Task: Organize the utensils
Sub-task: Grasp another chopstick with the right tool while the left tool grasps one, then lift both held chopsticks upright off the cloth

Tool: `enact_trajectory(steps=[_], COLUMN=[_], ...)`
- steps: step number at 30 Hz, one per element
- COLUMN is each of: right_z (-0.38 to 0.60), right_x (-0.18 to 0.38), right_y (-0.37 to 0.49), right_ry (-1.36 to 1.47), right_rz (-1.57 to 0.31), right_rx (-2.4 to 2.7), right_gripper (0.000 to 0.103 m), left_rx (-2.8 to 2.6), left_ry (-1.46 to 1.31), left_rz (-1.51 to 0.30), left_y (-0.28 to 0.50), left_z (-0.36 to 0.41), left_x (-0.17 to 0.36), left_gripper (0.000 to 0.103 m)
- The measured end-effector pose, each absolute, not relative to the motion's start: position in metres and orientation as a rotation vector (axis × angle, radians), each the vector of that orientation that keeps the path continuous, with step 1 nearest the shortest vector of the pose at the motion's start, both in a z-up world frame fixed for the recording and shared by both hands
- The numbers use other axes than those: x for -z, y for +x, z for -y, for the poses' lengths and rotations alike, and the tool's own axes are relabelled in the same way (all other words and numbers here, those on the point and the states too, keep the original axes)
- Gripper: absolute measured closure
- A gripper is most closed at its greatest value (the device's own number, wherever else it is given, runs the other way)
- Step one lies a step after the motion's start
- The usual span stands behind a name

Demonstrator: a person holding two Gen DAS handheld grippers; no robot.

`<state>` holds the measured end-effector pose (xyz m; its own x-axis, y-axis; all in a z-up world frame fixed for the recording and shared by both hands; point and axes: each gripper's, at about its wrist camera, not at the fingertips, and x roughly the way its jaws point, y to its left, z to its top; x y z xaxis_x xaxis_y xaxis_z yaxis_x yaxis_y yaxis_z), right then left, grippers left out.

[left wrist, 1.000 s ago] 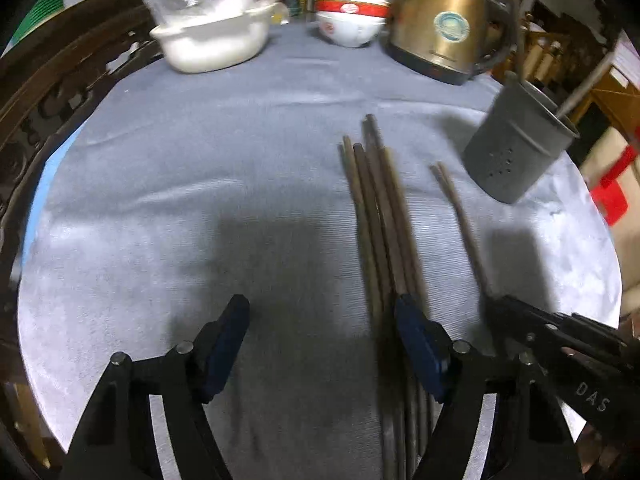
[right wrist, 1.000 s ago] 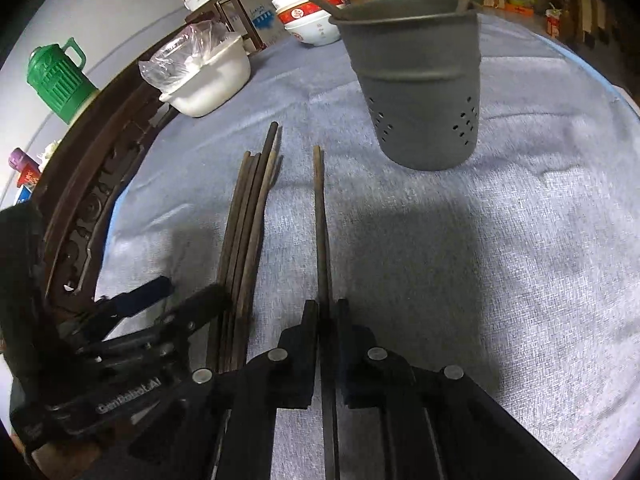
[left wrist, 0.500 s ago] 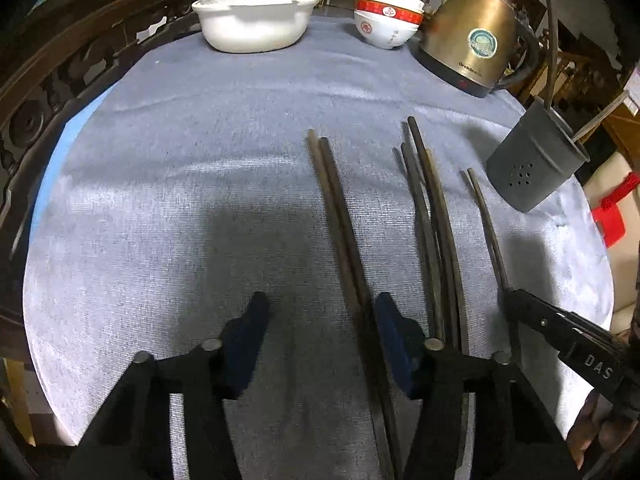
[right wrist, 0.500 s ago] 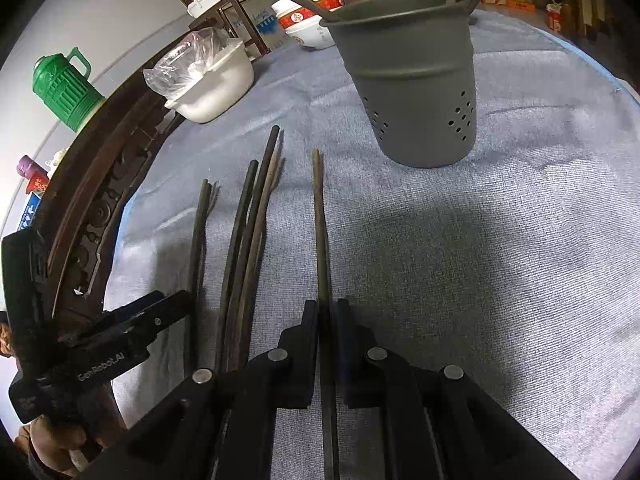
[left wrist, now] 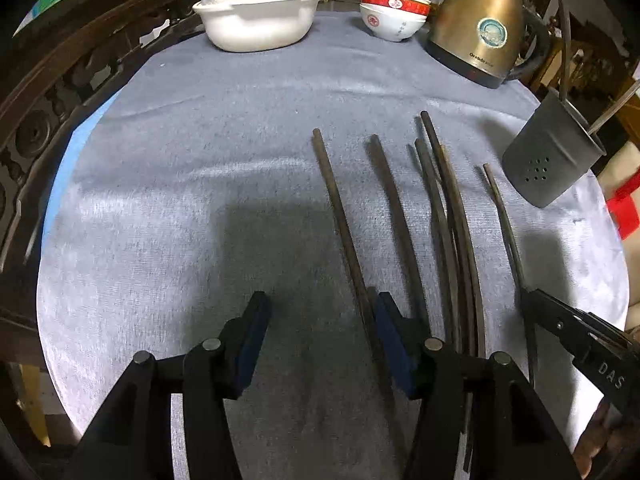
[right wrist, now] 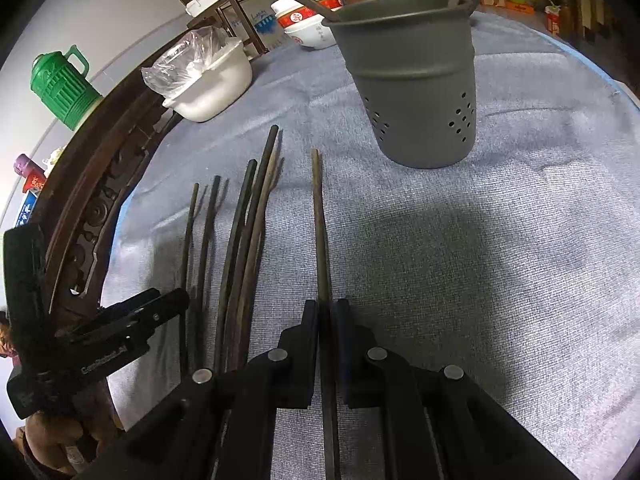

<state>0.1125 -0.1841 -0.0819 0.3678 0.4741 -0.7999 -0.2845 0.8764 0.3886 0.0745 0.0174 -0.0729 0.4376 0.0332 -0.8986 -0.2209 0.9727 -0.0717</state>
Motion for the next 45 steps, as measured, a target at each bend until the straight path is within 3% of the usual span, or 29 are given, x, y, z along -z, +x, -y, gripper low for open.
enact_trajectory(steps=[2,4,7,17,21,32,33,35,36,38,40,45], right_z=[0.184,0.184,0.181,0.171,0.171,0.147,0.142,0.137,0.135,0.137,0.138,0.142], right_x=[0.082,0.082,0.082,0.081,0.081,0.073,0.075,0.078,0.078,0.078,0.079,0.081], right_y=[0.113,0.114,0.116,0.114,0.118,0.163,0.167,0.172,0.174,0.175,0.178,0.184], right_ry=[0.196,0.192,0.174,0.085,0.081,0.011,0.004,-0.011,-0.017,-0.014,-0.032,-0.056], right_rz=[-1.091,-1.094,-1.102,-1.175,-1.209,-1.212,-1.221,-1.227,-1.230,-1.238,-1.259,-1.317], right_rx=[-0.493,-0.496,-0.495,-0.505,-0.528,-0.448,-0.441,-0.423,-0.415,-0.409,-0.413,-0.421], right_gripper=[0.091,0.092,0.092,0.093,0.091,0.083,0.082,0.082,0.082,0.084,0.096,0.095], left_rx=[-0.136,-0.122,-0.115,-0.007,0.038,-0.052,-0.055,-0.074,-0.074,-0.044,-0.016,0.040], left_ry=[-0.213,-0.225,-0.190,-0.183,-0.270,-0.372,-0.365,-0.345,-0.325,-0.322,-0.299,-0.307], left_rz=[-1.103,-1.108,-1.138,-1.205,-1.202,-1.218,-1.217,-1.225,-1.231,-1.238,-1.249,-1.315], left_y=[0.075,0.075,0.080,0.082,0.082,0.132,0.137,0.138,0.132,0.129,0.126,0.132], left_z=[-0.019,-0.021,-0.023,-0.031,-0.046,-0.063,-0.061,-0.060,-0.059,-0.060,-0.061,-0.066], left_x=[0.072,0.071,0.071,0.073,0.068,0.068,0.069,0.072,0.069,0.070,0.070,0.073], left_gripper=[0.052,0.074,0.093,0.094,0.061,0.060,0.064,0.081,0.098,0.098,0.098,0.098])
